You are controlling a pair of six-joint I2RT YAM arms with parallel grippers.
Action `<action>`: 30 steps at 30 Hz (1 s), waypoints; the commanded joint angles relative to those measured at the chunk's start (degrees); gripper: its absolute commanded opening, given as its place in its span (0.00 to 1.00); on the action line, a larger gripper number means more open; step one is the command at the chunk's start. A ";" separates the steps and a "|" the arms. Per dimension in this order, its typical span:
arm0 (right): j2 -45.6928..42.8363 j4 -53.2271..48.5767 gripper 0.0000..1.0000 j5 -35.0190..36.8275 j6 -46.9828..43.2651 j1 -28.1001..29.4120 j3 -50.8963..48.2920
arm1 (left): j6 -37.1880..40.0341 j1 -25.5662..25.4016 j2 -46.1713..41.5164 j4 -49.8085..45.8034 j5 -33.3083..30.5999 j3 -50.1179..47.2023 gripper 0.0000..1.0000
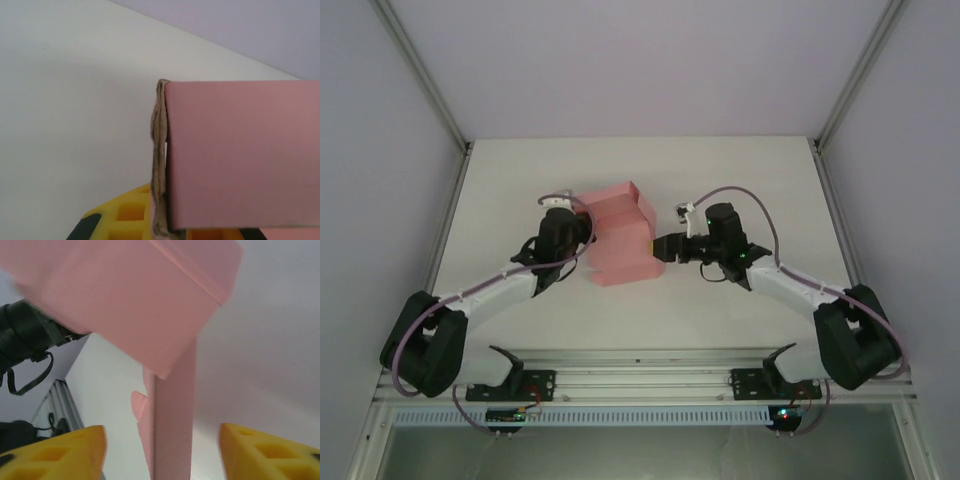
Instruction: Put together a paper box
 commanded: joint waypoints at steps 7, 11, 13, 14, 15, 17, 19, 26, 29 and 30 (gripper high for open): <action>2.80 28.84 0.00 -15.60 21.46 -4.23 -5.40 | -0.99 3.40 -1.06 11.76 6.91 -1.98 0.00; 5.48 47.24 0.00 -19.15 34.96 -6.00 -8.58 | -2.68 5.65 0.12 16.12 10.51 -3.19 0.00; 6.76 50.80 0.00 -20.13 36.89 -6.07 -8.70 | -2.24 5.78 0.50 15.74 11.02 -2.52 0.00; 6.99 50.14 0.00 -19.94 36.83 -6.16 -8.57 | -1.90 5.78 0.59 15.35 11.30 -2.12 0.00; 6.95 48.60 0.06 -19.72 35.43 -6.40 -8.52 | -1.58 5.80 0.61 14.88 11.45 -1.80 0.00; 5.83 42.53 0.17 -18.17 31.53 -6.44 -8.35 | -1.14 5.81 0.60 13.57 11.53 -1.24 0.00; 3.44 32.70 0.32 -16.11 25.03 -6.51 -7.44 | -0.80 5.78 0.44 12.15 11.53 -0.84 0.00; -10.56 -11.65 0.80 1.27 -2.16 -7.96 -1.65 | 5.12 5.78 -0.02 2.28 13.41 1.63 0.00; -15.65 -22.75 0.92 10.98 -9.97 -8.68 0.37 | 7.12 5.78 -0.17 -0.20 14.94 1.25 0.00; -16.78 -24.70 0.92 13.55 -11.38 -8.92 0.58 | 7.82 5.78 -0.25 -0.34 16.02 0.96 0.00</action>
